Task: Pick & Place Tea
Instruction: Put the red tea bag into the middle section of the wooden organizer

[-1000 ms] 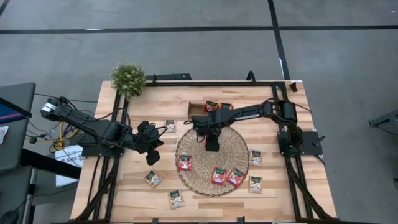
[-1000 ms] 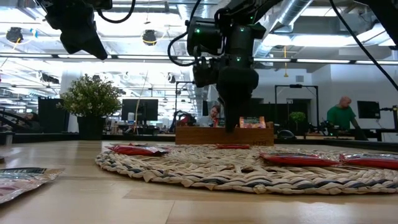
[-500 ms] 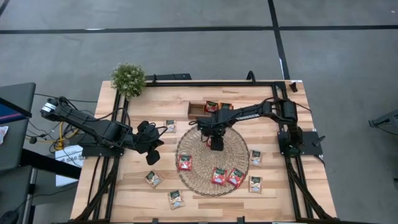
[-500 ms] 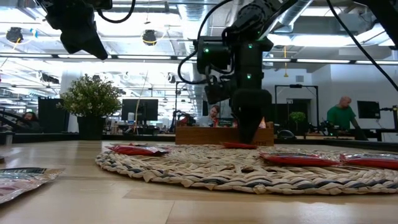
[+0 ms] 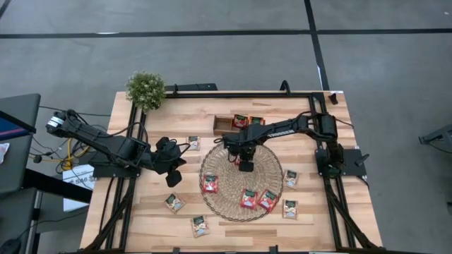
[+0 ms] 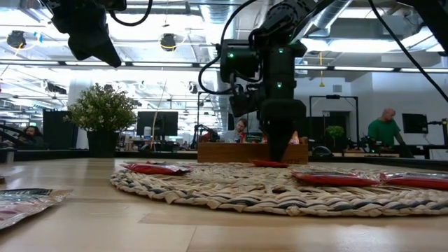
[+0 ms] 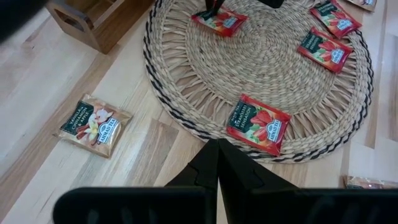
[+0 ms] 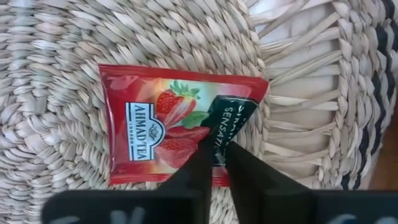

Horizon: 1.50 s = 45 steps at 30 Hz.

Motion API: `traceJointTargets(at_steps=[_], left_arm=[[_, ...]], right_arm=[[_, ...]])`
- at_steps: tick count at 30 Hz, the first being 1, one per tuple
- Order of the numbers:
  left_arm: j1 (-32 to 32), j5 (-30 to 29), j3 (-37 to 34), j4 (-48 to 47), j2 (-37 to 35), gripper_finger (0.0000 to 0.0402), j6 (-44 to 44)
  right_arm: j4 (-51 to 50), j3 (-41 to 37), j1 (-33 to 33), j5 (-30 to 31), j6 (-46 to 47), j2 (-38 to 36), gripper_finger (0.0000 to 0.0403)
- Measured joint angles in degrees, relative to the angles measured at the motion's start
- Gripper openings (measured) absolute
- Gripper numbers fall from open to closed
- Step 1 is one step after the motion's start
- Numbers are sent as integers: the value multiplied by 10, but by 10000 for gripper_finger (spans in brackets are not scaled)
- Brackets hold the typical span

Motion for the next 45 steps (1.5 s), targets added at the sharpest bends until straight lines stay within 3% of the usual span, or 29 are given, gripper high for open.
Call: traceJointTargets(at_steps=[4, 10, 17, 21, 24, 34, 45], left_arm=[[0, 0, 0, 1, 0, 0, 0], [0, 0, 0, 9, 0, 0, 0], [0, 0, 0, 9, 0, 0, 0], [0, 0, 0, 9, 0, 0, 0], [0, 0, 0, 9, 0, 0, 0], [0, 0, 0, 10, 0, 0, 0], [0, -12, 0, 10, 0, 0, 0]], right_arm=[[-24, 26, 3, 3, -3, 1, 3], [-109, 98, 13, 27, -15, 1, 3], [-170, 183, 26, 221, -76, 0, 1], [-163, 196, 17, 337, -116, 0, 1], [-149, 196, 2, 387, -145, 0, 1], [-92, 166, -46, 405, -211, 0, 0], [-17, 93, -50, 427, -243, 1, 0]])
